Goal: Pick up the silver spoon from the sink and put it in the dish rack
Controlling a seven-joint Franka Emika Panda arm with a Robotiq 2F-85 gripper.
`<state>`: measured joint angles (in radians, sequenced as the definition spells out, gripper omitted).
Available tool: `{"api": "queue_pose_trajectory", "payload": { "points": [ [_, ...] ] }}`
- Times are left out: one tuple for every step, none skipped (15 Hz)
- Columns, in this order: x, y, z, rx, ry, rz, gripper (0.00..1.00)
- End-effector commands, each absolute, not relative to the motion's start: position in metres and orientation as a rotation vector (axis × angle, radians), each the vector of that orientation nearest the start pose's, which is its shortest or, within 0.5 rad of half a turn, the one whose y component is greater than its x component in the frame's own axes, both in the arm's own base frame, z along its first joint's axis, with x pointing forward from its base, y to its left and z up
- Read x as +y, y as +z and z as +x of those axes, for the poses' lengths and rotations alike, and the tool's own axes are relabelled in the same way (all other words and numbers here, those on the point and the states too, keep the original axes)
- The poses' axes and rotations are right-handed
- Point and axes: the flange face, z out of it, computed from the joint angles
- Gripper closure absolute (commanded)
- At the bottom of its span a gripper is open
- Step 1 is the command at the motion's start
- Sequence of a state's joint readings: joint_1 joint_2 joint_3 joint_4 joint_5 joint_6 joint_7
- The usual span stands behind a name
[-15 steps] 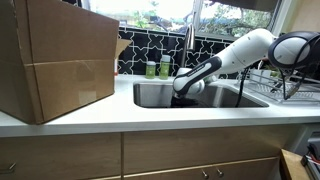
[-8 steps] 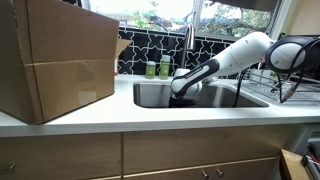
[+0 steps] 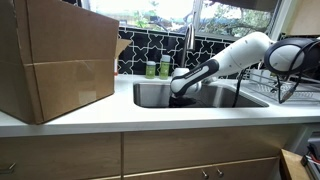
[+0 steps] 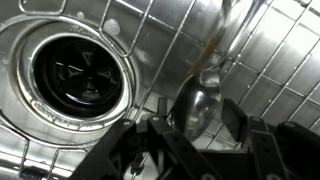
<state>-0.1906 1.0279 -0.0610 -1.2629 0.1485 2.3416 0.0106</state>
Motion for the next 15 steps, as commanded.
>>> {"api": "queue_pose_trajectory", "payload": {
  "points": [
    [-0.173,0.128,0.734,0.527,-0.079,-3.07,0.49],
    [-0.174,0.129,0.734,0.532,-0.08,-3.072,0.51],
    [-0.174,0.129,0.734,0.532,-0.084,-3.072,0.5],
    [-0.175,0.13,0.734,0.534,-0.083,-3.074,0.53],
    [-0.175,0.13,0.734,0.535,-0.085,-3.073,0.51],
    [-0.175,0.131,0.734,0.538,-0.086,-3.074,0.52],
    [-0.176,0.132,0.734,0.539,-0.086,-3.073,0.52],
    [-0.176,0.132,0.734,0.541,-0.088,-3.072,0.55],
    [-0.177,0.133,0.734,0.545,-0.09,-3.072,0.56],
    [-0.178,0.134,0.734,0.551,-0.094,-3.069,0.57],
    [-0.178,0.135,0.734,0.556,-0.096,-3.067,0.61],
    [-0.179,0.137,0.734,0.558,-0.103,-3.065,0.62],
    [-0.179,0.138,0.734,0.561,-0.108,-3.063,0.62],
    [-0.18,0.14,0.734,0.565,-0.114,-3.06,0.65],
    [-0.181,0.141,0.735,0.568,-0.118,-3.059,0.65]
  ]
}}
